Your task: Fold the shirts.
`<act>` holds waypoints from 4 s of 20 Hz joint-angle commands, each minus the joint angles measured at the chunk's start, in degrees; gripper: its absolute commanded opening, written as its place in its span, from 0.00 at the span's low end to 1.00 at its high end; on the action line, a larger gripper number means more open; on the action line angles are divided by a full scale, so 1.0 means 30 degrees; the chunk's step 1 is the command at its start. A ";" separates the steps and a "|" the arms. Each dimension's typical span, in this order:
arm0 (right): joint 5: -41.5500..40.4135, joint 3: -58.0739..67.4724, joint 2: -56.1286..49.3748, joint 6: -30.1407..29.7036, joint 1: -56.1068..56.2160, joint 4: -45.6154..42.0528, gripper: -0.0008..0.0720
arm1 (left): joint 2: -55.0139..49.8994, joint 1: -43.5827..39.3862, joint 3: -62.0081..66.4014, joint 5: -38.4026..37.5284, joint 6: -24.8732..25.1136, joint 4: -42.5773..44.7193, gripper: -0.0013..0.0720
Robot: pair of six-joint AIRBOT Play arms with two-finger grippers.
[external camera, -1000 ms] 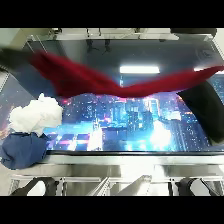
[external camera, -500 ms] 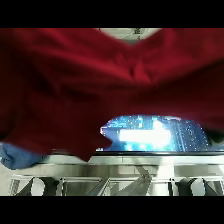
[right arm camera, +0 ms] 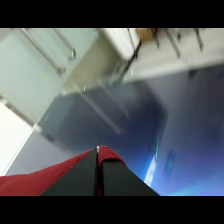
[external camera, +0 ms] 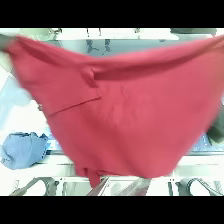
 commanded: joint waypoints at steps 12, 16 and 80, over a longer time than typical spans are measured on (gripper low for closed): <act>-0.2754 0.2419 -1.6925 -0.2900 0.2718 0.2011 0.03 | -1.7573 -0.3206 0.8408 0.2761 0.0794 0.2922 0.03; -0.2718 0.3519 -1.7398 -0.2397 0.2688 0.1326 0.03 | -1.8637 -0.3206 1.0761 0.1945 -0.0780 0.5923 0.03; 0.2623 -0.8641 -0.8823 -0.0197 0.2178 -1.3580 0.32 | 0.1552 -0.0896 -2.0305 0.3657 -0.2149 1.0185 0.35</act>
